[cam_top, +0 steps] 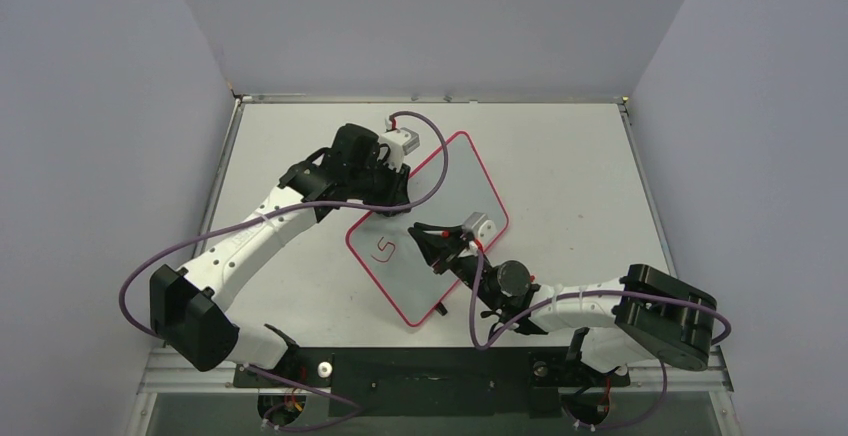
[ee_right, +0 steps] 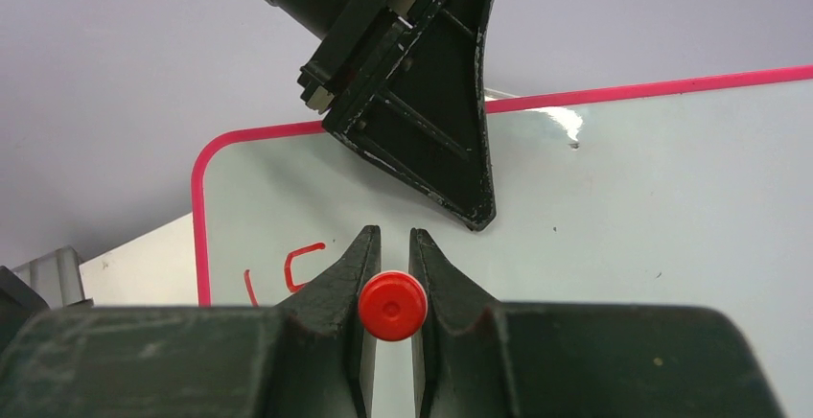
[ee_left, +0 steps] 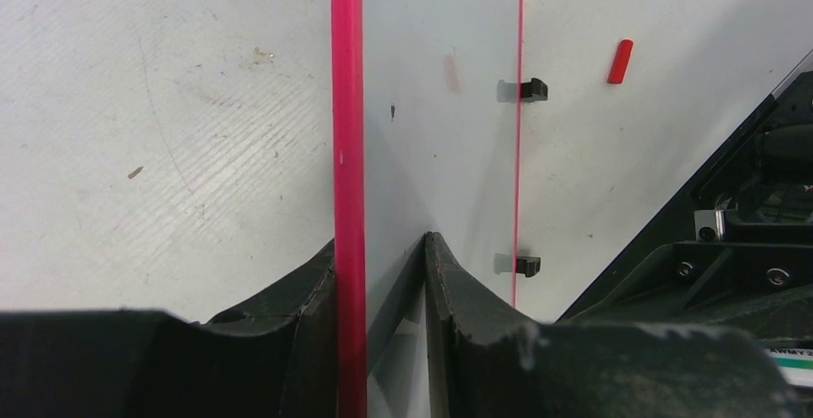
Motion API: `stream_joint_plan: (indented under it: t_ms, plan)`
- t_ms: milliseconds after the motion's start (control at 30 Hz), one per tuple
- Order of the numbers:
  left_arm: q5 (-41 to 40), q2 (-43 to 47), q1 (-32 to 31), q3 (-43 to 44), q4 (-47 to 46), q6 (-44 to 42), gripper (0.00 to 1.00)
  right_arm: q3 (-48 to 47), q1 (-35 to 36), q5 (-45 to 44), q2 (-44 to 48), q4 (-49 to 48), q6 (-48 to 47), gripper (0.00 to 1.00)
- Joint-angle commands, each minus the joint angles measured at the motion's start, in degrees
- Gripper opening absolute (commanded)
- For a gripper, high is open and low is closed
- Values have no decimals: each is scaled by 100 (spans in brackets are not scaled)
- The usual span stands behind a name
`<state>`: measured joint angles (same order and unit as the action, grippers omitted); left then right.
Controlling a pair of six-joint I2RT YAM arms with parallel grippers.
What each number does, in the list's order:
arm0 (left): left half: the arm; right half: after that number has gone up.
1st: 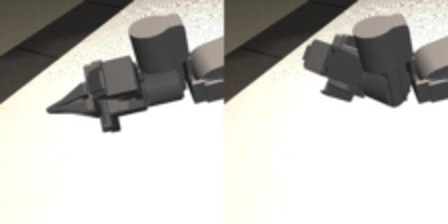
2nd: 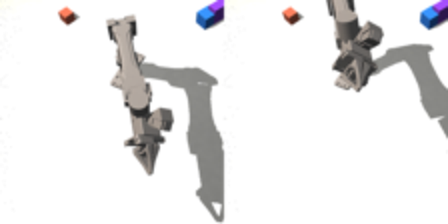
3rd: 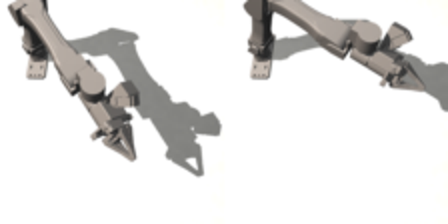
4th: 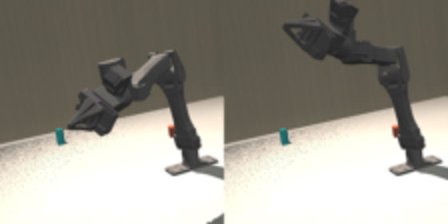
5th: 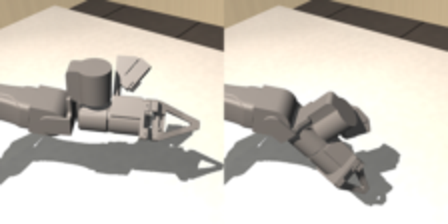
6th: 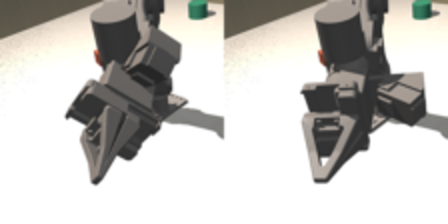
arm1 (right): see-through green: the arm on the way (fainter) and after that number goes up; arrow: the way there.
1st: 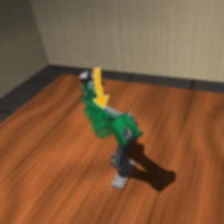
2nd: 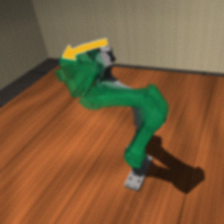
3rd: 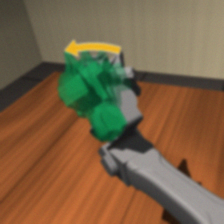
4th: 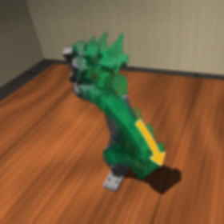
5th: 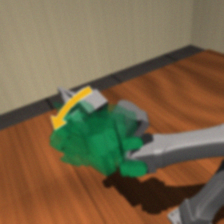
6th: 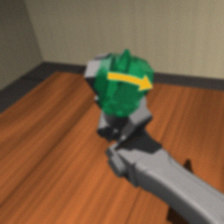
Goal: Write a sentence on the whiteboard
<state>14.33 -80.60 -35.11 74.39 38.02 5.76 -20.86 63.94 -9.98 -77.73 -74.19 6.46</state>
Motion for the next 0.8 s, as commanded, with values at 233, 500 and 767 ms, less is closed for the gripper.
stream_joint_plan:
  t_ms: [233, 500, 767]
  plan:
    - [-1204, 119, 13, -316, 27, -754, 0, -77, -110, 390, -181, -491, 131, 0]
    - [-1205, 118, 13, -339, 2, -761, 0, -174, -93, 589, -100, -411, 239, 0]
    - [-1144, 125, 13, -357, -11, -769, 0, -360, -35, 646, -188, -349, 231, 0]
